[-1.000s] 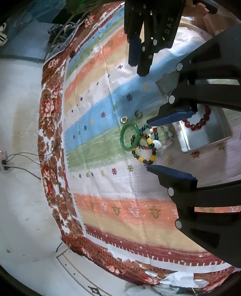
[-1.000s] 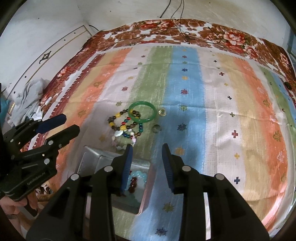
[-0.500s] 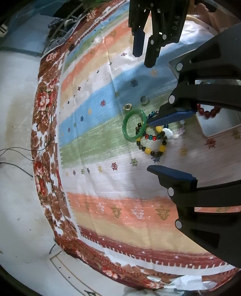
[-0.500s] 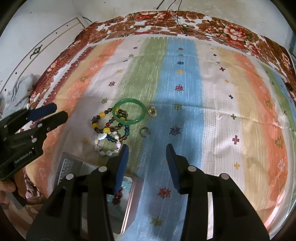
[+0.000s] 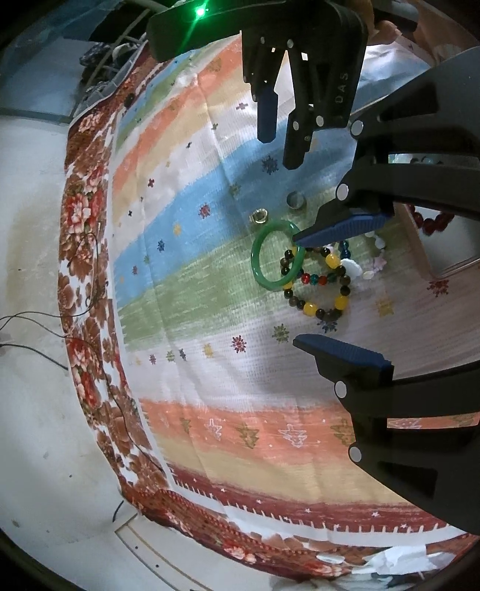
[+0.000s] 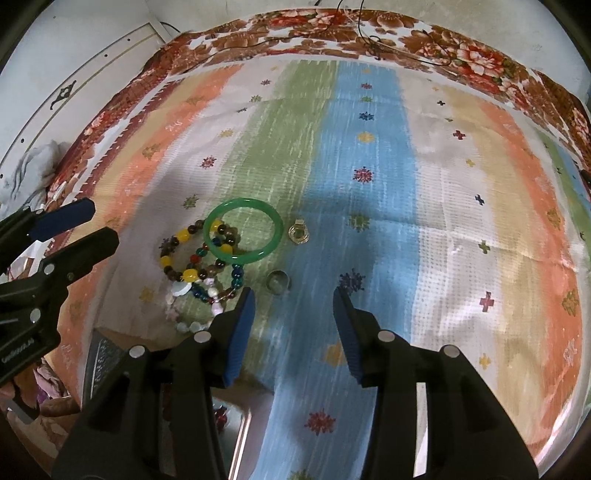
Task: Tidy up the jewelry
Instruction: 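Move the left tool to the green jade bangle while the right tool moves to the silver ring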
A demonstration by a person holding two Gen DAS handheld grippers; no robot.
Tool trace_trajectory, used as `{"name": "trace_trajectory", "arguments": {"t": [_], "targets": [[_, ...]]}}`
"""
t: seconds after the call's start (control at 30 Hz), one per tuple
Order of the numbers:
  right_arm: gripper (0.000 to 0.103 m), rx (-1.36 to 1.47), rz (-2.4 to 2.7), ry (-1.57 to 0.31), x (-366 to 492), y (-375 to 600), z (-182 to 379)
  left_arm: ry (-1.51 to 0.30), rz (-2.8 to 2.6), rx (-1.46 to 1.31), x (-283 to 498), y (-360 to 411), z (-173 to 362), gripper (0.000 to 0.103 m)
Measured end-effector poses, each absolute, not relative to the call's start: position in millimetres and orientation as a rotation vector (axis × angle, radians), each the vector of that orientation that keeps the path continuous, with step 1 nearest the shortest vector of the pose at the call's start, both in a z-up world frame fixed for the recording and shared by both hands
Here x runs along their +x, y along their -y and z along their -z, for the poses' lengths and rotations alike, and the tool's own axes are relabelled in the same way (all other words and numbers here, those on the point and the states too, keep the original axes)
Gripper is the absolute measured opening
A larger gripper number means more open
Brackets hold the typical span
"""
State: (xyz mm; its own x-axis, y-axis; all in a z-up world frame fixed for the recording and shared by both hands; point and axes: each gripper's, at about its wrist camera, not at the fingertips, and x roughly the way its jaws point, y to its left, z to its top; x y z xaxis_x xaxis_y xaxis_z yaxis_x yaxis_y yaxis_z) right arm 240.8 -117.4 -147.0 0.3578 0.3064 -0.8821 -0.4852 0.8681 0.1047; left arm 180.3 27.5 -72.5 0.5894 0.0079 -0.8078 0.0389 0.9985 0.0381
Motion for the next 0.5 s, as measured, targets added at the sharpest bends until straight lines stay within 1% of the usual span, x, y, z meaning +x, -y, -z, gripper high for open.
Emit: {"name": "trace_trajectory", "arguments": {"t": [0.2, 0.27, 0.33, 0.5], "targets": [[0.047, -0.2, -0.523, -1.107, 250.0, 111.0, 153.5, -0.978, 0.01, 0.043, 199.5, -36.0, 84.4, 0.051], [0.051, -0.207, -0.528, -1.115, 254.0, 107.6, 156.5, -0.993, 0.013, 0.038, 206.8, -38.2, 88.6, 0.053], [0.051, -0.212, -0.53, -1.124, 256.9, 105.0, 160.1, -1.008, 0.015, 0.043, 215.2, -39.3, 94.0, 0.054], [0.051, -0.224, -0.53, -1.156, 264.4, 100.5, 171.0, -1.049, 0.019, 0.067, 234.1, -38.8, 109.3, 0.055]]}}
